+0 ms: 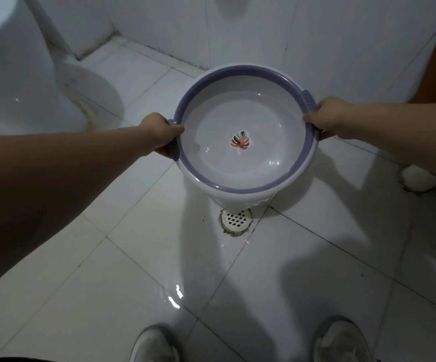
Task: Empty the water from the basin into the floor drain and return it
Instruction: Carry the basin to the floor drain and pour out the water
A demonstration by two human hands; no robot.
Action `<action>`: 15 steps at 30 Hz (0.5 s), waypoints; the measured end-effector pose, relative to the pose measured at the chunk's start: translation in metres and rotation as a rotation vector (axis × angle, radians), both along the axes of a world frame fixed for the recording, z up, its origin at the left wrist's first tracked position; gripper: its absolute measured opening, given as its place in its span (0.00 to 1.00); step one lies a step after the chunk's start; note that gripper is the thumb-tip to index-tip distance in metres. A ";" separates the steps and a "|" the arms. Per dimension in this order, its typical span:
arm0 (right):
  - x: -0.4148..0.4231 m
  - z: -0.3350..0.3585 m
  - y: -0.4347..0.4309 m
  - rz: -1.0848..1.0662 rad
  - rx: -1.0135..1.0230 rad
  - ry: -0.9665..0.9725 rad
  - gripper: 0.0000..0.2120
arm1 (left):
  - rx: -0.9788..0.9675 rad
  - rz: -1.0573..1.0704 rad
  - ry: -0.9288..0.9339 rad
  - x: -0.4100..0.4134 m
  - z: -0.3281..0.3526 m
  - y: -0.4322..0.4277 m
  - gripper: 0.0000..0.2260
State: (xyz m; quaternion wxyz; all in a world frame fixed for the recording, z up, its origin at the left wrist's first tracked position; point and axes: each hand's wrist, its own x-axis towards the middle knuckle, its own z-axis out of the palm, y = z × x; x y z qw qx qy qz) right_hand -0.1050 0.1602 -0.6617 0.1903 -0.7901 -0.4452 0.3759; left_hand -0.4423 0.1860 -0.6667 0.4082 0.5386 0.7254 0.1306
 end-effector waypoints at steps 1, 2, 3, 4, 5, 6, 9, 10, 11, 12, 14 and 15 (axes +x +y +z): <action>0.000 -0.001 0.000 0.001 -0.001 -0.001 0.17 | -0.003 0.000 -0.001 0.000 -0.001 0.000 0.16; 0.000 -0.001 0.000 0.002 -0.002 0.000 0.17 | -0.006 0.001 -0.002 0.000 -0.001 -0.001 0.16; 0.000 -0.002 0.000 0.002 -0.004 0.002 0.17 | -0.008 0.001 -0.002 0.000 -0.002 -0.001 0.16; 0.001 -0.002 0.000 0.001 -0.004 0.004 0.17 | -0.008 0.000 -0.002 0.000 -0.002 -0.001 0.16; 0.001 -0.003 0.000 0.000 -0.004 0.006 0.17 | -0.006 -0.001 -0.002 0.000 -0.003 -0.001 0.16; 0.000 -0.003 0.000 -0.003 -0.004 0.008 0.18 | -0.004 -0.002 -0.001 0.000 -0.003 -0.001 0.16; 0.001 -0.002 0.001 -0.009 0.000 0.008 0.18 | -0.005 0.001 0.000 0.001 -0.005 -0.001 0.16; 0.002 -0.002 0.001 -0.009 0.002 0.007 0.18 | -0.006 0.001 -0.001 0.001 -0.005 -0.001 0.16; 0.002 -0.002 0.001 -0.008 0.004 0.008 0.17 | -0.007 0.000 -0.002 0.001 -0.005 0.000 0.16; 0.002 -0.002 0.001 -0.007 0.006 0.011 0.17 | -0.007 0.000 -0.002 0.001 -0.006 0.000 0.16; 0.002 -0.002 0.001 -0.005 0.006 0.013 0.17 | -0.007 0.001 -0.009 0.001 -0.006 0.001 0.16; 0.002 -0.002 0.001 -0.006 0.005 0.011 0.18 | -0.007 0.000 -0.011 0.000 -0.007 0.001 0.16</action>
